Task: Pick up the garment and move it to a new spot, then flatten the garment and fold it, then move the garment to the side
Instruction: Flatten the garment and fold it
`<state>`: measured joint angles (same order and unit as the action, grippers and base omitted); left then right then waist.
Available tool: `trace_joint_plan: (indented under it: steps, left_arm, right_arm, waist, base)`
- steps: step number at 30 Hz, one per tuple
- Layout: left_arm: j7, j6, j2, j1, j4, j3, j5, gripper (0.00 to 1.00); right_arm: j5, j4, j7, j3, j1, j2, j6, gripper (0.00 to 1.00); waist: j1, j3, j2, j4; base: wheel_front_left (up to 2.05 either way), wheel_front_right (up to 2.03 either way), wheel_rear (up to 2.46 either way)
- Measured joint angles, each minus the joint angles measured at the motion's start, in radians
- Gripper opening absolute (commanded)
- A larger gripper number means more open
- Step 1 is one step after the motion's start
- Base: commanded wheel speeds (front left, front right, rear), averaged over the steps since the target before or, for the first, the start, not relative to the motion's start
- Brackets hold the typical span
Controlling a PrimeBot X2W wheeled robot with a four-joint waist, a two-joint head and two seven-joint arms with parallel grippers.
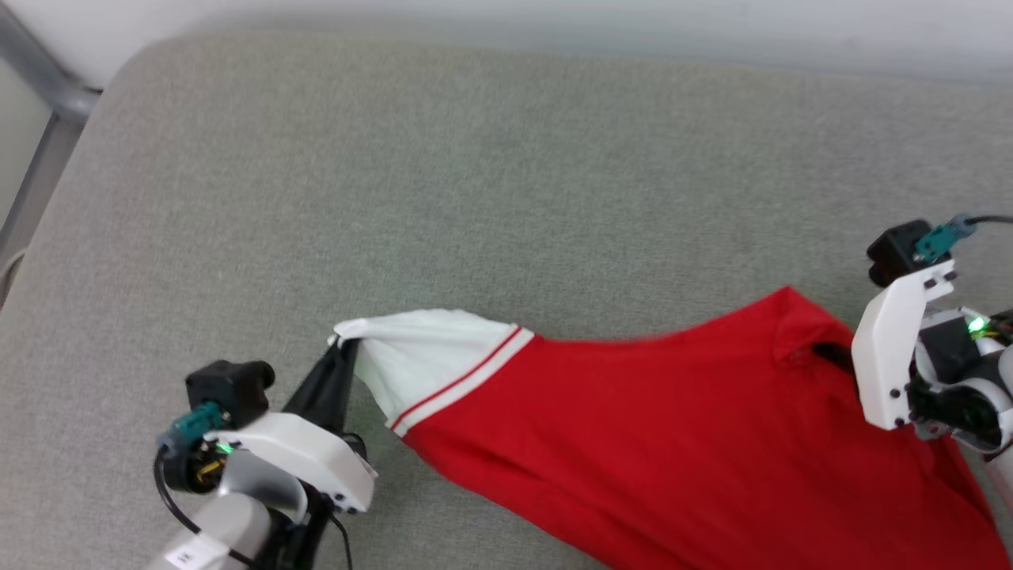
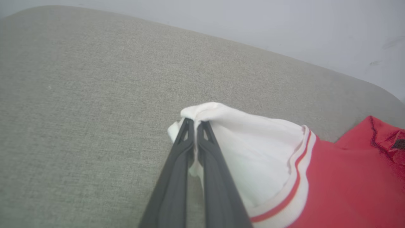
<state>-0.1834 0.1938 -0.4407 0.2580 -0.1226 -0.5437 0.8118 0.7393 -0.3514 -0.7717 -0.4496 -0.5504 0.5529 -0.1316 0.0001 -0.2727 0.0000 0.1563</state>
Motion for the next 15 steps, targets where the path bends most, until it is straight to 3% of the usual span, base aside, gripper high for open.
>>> trace_joint_plan:
  steps: [6,15]
  left_arm:
    - [0.036,-0.008,-0.064,0.072,-0.014,0.038,0.003,0.00]
    - [0.129,-0.054,-0.111,0.318,-0.111,0.073,0.010,0.00]
  right_arm:
    - [-0.014,-0.013,0.073,0.050,-0.045,-0.013,0.000,0.00]
    - [-0.089,-0.071,0.151,0.144,-0.165,-0.115,0.000,0.00]
  waist:
    - [0.0000,0.079,0.0000,-0.036]
    - [-0.0001,0.153,0.0000,-0.123]
  base:
    - [0.00,0.00,0.00]
    - [0.00,0.00,0.00]
